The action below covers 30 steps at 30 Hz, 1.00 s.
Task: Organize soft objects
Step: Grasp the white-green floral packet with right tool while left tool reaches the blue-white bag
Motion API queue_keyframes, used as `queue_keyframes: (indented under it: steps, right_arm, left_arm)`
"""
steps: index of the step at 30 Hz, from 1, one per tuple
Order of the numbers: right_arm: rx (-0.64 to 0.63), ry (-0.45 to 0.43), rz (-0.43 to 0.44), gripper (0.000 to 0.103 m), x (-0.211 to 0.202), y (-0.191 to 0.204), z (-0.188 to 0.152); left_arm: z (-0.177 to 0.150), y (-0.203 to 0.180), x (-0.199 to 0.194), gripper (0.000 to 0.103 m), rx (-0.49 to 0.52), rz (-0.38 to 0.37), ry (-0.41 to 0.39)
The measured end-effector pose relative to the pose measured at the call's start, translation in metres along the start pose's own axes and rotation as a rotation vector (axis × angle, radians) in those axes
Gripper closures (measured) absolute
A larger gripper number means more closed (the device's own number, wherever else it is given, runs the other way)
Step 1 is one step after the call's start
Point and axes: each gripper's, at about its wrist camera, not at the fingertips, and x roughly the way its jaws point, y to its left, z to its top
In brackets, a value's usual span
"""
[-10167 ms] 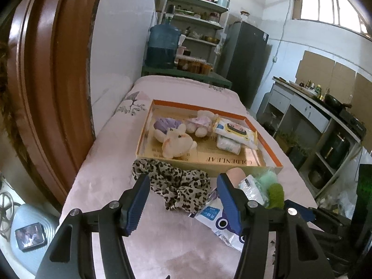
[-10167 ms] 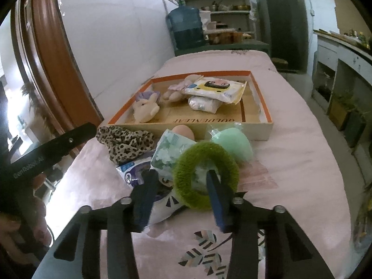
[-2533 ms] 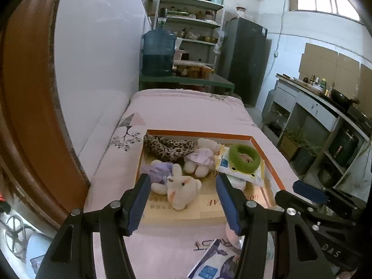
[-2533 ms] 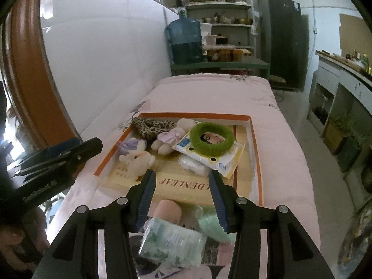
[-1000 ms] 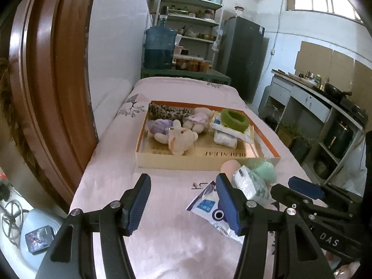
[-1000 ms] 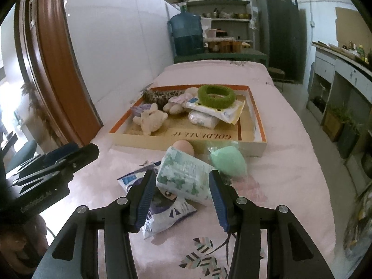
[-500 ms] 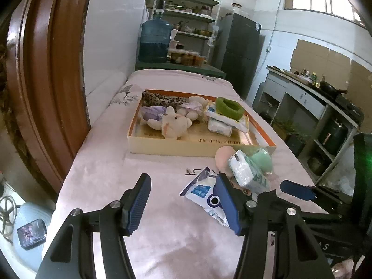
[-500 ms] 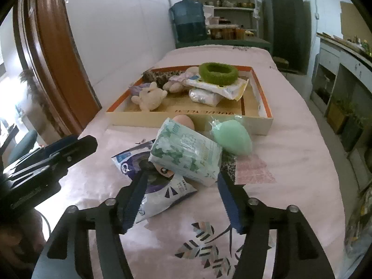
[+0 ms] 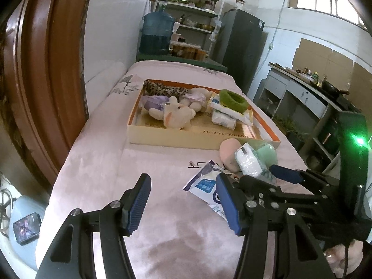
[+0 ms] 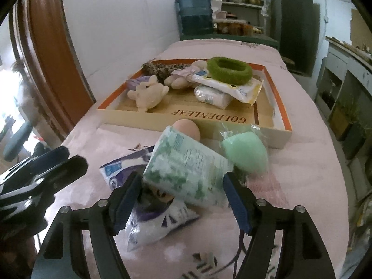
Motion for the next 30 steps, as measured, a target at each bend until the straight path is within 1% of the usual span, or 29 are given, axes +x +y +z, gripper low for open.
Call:
queue_keyframes:
  steps: [5, 7, 10, 12, 16, 20, 23, 27, 30]
  right_arm:
    - [-0.001, -0.002, -0.006, 0.03, 0.01, -0.003, 0.005]
    - [0.007, 0.005, -0.001, 0.036, 0.012, -0.005, 0.005]
    - [0.029, 0.003, 0.016, 0.042, 0.01, -0.009, 0.004]
    - [0.043, 0.0, 0.025, 0.044, 0.007, -0.011, 0.003]
    - [0.081, -0.003, 0.062, 0.046, -0.002, -0.016, -0.001]
    - [0.116, -0.034, 0.105, 0.046, -0.018, -0.02, -0.007]
    - [0.122, -0.057, 0.12, 0.046, -0.028, -0.021, -0.01]
    - [0.138, -0.08, 0.142, 0.046, -0.035, -0.026, -0.012]
    - [0.149, -0.094, 0.153, 0.046, -0.038, -0.03, -0.014]
  left_arm:
    - [-0.002, 0.003, 0.006, 0.045, -0.011, -0.01, 0.021]
    - [-0.002, 0.003, 0.009, 0.045, -0.014, -0.018, 0.033]
    - [-0.004, 0.002, 0.013, 0.045, -0.025, -0.046, 0.055]
    - [-0.007, 0.0, 0.015, 0.045, -0.031, -0.068, 0.075]
    - [-0.012, -0.008, 0.022, 0.045, -0.03, -0.098, 0.116]
    - [-0.016, -0.014, 0.03, 0.045, -0.038, -0.117, 0.15]
    - [-0.018, -0.016, 0.039, 0.045, -0.059, -0.143, 0.183]
    - [-0.018, -0.023, 0.049, 0.045, -0.065, -0.15, 0.192]
    - [-0.017, -0.033, 0.055, 0.045, -0.05, -0.152, 0.192]
